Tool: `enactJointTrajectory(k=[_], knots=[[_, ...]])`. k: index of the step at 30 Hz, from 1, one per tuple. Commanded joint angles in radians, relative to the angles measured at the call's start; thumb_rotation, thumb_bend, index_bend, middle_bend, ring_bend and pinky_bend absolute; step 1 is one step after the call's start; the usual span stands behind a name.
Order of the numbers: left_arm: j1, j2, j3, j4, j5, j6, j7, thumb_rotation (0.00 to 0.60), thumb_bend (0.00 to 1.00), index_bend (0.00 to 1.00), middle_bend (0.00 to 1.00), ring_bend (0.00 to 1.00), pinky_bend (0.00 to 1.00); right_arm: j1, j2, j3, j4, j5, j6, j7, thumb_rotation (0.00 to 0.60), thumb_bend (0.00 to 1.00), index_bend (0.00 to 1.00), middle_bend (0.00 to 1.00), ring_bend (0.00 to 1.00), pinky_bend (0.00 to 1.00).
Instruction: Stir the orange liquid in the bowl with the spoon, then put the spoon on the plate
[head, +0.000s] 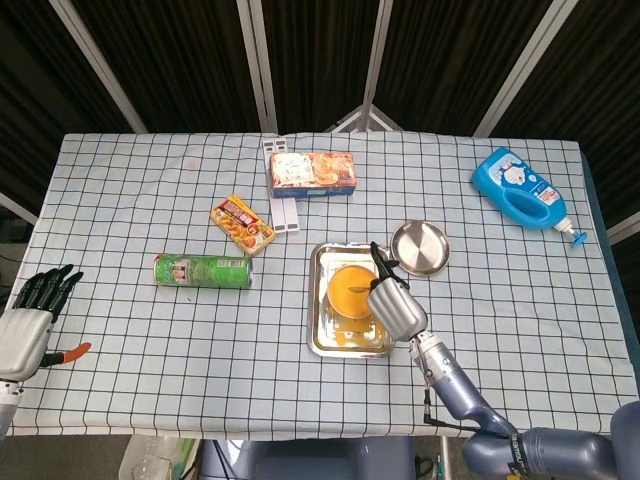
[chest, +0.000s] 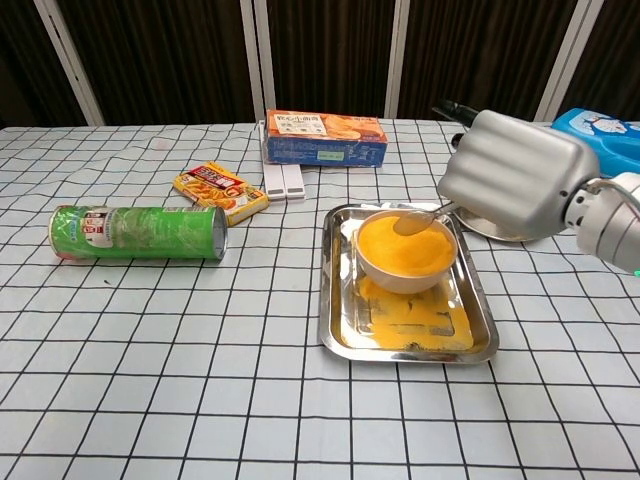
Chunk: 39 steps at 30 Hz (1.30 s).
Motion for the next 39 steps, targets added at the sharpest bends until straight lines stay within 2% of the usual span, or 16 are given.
enactJointTrajectory(k=[1, 3, 6, 9, 12, 14, 17, 23, 35, 39], knots=[[0.001, 0.0, 0.001, 0.0, 0.003, 0.003, 0.001, 0.6, 0.0, 0.0, 0.0, 0.0, 0.0, -0.003, 0.009, 0.017, -0.007, 0.006, 0.018, 0.01, 0.6, 0.71, 0.84, 0.72, 0.39, 0.0], [0.001, -0.001, 0.001, 0.002, 0.003, 0.003, 0.003, 0.6, 0.0, 0.0, 0.0, 0.0, 0.0, -0.012, 0.007, 0.021, -0.012, 0.023, 0.026, 0.026, 0.6, 0.71, 0.84, 0.72, 0.39, 0.0], [0.0, -0.002, 0.001, 0.002, 0.002, 0.0, 0.004, 0.6, 0.0, 0.0, 0.0, 0.0, 0.0, -0.006, 0.028, -0.004, -0.01, 0.016, 0.006, -0.015, 0.6, 0.71, 0.84, 0.72, 0.39, 0.0], [0.0, -0.002, 0.001, 0.002, 0.001, 0.0, 0.004, 0.6, 0.0, 0.0, 0.0, 0.0, 0.0, -0.028, 0.014, 0.007, -0.016, 0.022, 0.034, 0.072, 0.6, 0.71, 0.84, 0.72, 0.39, 0.0], [-0.001, -0.002, 0.002, 0.002, 0.003, -0.001, 0.008, 0.6, 0.0, 0.0, 0.0, 0.0, 0.0, -0.02, 0.033, -0.024, -0.012, 0.058, -0.016, 0.013, 0.6, 0.71, 0.86, 0.73, 0.39, 0.0], [-0.001, -0.002, 0.002, 0.001, 0.003, -0.002, 0.009, 0.6, 0.0, 0.0, 0.0, 0.0, 0.0, -0.012, 0.043, -0.014, -0.035, 0.083, -0.038, 0.022, 0.6, 0.71, 0.87, 0.74, 0.39, 0.0], [-0.001, -0.003, 0.002, 0.001, 0.0, -0.005, 0.011, 0.6, 0.0, 0.0, 0.0, 0.0, 0.0, 0.003, 0.063, 0.031, -0.106, 0.194, -0.088, 0.07, 0.6, 0.71, 0.88, 0.74, 0.4, 0.0], [-0.003, -0.002, 0.001, 0.0, -0.002, -0.008, 0.012, 0.6, 0.0, 0.0, 0.0, 0.0, 0.0, 0.067, 0.106, 0.069, -0.18, 0.35, -0.164, 0.046, 0.6, 0.71, 0.88, 0.74, 0.4, 0.0], [-0.002, -0.005, 0.003, 0.008, 0.006, -0.001, 0.014, 0.6, 0.0, 0.0, 0.0, 0.0, 0.0, 0.109, 0.092, 0.101, -0.23, 0.49, -0.103, 0.087, 0.6, 0.71, 0.88, 0.74, 0.4, 0.0], [-0.001, -0.005, 0.003, 0.008, 0.006, 0.0, 0.015, 0.6, 0.0, 0.0, 0.0, 0.0, 0.0, 0.124, 0.097, 0.093, -0.241, 0.503, -0.086, 0.089, 0.6, 0.71, 0.88, 0.74, 0.4, 0.0]])
